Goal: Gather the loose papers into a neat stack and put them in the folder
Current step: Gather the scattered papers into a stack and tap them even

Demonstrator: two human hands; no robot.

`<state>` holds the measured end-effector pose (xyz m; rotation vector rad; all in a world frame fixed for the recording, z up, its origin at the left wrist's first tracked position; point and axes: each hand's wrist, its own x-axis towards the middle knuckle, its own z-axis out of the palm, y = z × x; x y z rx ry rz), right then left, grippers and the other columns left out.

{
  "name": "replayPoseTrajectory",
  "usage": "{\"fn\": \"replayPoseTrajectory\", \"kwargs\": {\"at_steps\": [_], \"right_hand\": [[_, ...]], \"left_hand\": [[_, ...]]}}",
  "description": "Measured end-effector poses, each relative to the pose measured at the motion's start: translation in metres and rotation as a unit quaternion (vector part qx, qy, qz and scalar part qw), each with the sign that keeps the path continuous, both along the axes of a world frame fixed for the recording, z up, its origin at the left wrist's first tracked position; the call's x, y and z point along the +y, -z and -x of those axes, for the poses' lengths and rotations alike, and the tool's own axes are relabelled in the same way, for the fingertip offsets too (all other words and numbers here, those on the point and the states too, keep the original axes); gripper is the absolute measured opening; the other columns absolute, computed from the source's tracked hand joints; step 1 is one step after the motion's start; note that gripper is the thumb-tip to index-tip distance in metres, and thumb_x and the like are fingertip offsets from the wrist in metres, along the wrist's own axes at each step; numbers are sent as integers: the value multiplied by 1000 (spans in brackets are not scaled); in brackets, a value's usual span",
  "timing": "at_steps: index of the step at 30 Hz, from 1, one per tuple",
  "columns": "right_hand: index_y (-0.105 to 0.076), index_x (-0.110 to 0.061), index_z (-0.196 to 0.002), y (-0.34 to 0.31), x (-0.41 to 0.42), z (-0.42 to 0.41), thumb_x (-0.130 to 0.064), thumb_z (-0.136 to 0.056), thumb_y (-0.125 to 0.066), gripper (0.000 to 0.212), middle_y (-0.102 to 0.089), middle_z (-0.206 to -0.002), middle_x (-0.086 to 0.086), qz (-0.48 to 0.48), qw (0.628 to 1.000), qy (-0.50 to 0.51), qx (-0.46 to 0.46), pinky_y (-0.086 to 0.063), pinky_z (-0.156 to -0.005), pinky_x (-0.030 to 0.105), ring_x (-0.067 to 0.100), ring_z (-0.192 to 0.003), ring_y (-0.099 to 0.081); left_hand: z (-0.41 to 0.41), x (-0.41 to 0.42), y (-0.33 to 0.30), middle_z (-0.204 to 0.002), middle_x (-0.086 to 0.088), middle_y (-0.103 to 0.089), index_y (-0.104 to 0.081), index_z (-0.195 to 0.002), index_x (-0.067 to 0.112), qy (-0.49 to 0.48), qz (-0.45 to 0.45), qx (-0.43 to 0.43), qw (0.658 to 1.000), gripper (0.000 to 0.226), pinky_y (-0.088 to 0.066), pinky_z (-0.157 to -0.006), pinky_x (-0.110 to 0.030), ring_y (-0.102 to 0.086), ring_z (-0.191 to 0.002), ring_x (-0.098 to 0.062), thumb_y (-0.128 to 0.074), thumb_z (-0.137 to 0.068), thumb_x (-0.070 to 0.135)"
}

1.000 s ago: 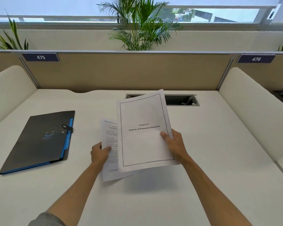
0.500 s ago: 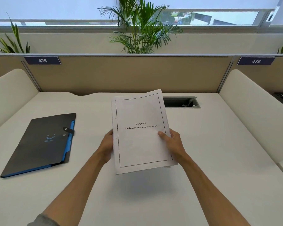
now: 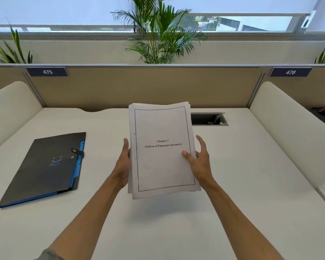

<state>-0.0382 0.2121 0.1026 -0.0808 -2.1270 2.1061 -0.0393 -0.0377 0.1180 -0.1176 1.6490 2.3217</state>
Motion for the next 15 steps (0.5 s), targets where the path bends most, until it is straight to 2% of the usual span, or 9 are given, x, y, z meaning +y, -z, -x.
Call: {"fn": "replayPoseTrajectory", "kwargs": {"at_steps": [2,4,6,9,12,15], "right_hand": [[-47,-30,-135,0,-2,2,-15,-92,-67,50,-69,-106,-16,7,1000,7,8,-60,-68,23,10,-88,-72],[-66,-25,-112,-2,-4,4,-12,-92,-65,24,-74,-103,-3,-2,1000,9,19,-62,-77,38,22,-92,-72],[-70,-27,-98,-2,-7,4,-9,-92,-64,19,-75,-97,0,0,1000,12,26,-61,-82,45,25,-91,-71],[-69,-23,-101,-4,-10,6,-7,-92,-64,19,-75,-97,0,-3,999,14,38,-60,-83,42,23,-91,-71],[-67,-17,-106,-5,-12,9,-8,-91,-65,17,-73,-102,5,-15,999,17,48,-59,-86,43,28,-98,-68],[-65,-19,-111,-5,-15,10,-12,-91,-68,21,-71,-107,6,-27,998,9,48,-59,-88,43,28,-100,-67]], "left_hand": [[1,4,-3,-120,-6,-70,-66,-123,25,-11,27,21,999,54,-58,-80,-39,-69,-106,-23,-46,-91,63],[2,7,-2,-116,-10,-72,-71,-111,16,-58,69,49,995,26,-59,-73,-33,-72,-98,-24,-69,-88,28],[4,8,0,-107,-9,-75,-73,-102,12,-89,80,71,990,20,-58,-70,-29,-73,-95,-25,-72,-83,7],[7,9,3,-100,-3,-77,-75,-96,15,-102,85,99,986,17,-57,-72,-24,-73,-94,-19,-71,-84,4],[11,11,6,-98,4,-77,-75,-95,18,-119,85,122,982,19,-55,-71,-16,-72,-92,-10,-69,-85,2],[13,12,9,-98,5,-77,-74,-97,18,-124,86,129,980,21,-54,-73,-16,-72,-92,-9,-69,-85,2]]}}
